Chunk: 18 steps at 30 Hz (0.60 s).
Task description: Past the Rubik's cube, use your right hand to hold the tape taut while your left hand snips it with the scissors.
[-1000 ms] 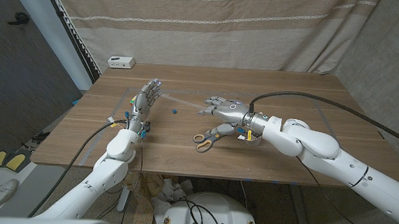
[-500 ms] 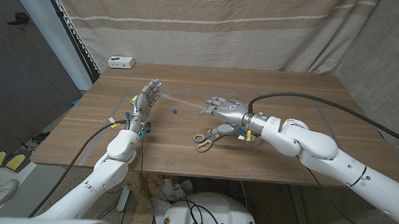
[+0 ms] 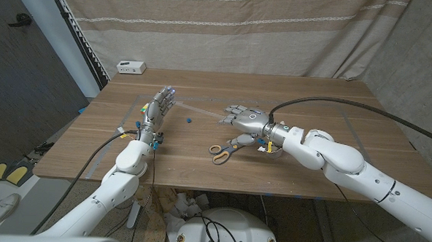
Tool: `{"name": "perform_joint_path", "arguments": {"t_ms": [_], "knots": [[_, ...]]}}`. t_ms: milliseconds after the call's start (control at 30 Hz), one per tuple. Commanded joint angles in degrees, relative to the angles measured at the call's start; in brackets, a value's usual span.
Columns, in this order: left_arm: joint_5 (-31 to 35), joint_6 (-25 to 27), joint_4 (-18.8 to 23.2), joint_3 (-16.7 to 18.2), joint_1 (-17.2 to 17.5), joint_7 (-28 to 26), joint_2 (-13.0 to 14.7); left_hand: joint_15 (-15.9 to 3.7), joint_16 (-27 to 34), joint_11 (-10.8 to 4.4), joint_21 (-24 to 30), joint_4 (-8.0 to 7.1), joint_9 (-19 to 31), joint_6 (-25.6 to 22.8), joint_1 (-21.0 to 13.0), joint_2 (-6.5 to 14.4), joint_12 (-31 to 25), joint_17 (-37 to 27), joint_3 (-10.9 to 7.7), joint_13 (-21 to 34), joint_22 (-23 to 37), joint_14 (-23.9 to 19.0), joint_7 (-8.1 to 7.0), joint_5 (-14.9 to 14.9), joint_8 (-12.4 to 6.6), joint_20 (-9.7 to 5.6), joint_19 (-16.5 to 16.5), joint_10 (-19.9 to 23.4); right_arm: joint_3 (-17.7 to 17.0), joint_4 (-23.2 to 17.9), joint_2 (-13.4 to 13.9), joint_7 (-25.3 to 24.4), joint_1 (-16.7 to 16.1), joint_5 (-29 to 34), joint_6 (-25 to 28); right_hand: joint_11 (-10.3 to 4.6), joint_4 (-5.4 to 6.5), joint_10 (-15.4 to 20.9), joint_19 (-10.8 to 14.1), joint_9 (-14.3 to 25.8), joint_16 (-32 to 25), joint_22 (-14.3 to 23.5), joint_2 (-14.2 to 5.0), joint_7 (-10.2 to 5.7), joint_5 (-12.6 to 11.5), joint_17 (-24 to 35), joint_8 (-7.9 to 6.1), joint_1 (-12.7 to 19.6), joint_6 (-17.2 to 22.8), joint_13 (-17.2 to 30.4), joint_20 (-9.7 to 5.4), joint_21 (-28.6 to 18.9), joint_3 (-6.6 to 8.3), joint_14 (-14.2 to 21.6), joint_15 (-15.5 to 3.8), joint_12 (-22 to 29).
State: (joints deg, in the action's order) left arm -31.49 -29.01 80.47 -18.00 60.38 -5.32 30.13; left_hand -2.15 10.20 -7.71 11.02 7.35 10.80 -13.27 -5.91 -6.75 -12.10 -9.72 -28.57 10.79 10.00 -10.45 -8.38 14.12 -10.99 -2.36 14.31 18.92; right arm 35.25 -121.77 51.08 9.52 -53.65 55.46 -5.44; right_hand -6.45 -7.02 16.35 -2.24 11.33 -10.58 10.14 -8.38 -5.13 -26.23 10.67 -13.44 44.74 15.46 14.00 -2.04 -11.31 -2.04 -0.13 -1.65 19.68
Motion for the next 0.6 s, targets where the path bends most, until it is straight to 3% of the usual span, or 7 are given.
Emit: {"name": "perform_joint_path", "arguments": {"t_ms": [33,600], "knots": [[-0.1,0.7,0.3,-0.1,-0.1,0.3,0.4,-7.45,0.2,0.11,0.2,0.00,0.2,-0.4,0.7,0.0,-0.1,-0.2,0.17,0.3,0.2,0.3,-0.07,0.3,-0.39,-5.18,-0.4,0.5,0.5,-0.1,0.4,0.5,-0.2,1.9,1.1,-0.29,-0.15,0.1,-0.3,0.2,0.2,0.1,0.24,-0.15,0.2,0.1,-0.43,0.7,0.4,0.1,-2.24,0.1,-0.09,-0.6,-6.13,-0.1],[-0.2,0.1,0.1,0.0,0.4,0.1,0.1,-7.48,0.2,0.11,0.2,-0.01,0.2,-0.4,0.8,0.0,0.0,-0.2,0.25,0.3,0.2,0.3,-0.01,0.3,-0.38,-5.18,-0.4,0.4,2.6,0.9,-0.6,2.2,1.4,5.2,1.1,-0.90,-0.30,0.2,-0.8,0.3,0.1,0.1,-0.28,-0.23,0.2,0.1,-0.39,1.5,0.4,0.1,-2.33,0.3,0.30,-1.0,-6.17,0.0]]}}
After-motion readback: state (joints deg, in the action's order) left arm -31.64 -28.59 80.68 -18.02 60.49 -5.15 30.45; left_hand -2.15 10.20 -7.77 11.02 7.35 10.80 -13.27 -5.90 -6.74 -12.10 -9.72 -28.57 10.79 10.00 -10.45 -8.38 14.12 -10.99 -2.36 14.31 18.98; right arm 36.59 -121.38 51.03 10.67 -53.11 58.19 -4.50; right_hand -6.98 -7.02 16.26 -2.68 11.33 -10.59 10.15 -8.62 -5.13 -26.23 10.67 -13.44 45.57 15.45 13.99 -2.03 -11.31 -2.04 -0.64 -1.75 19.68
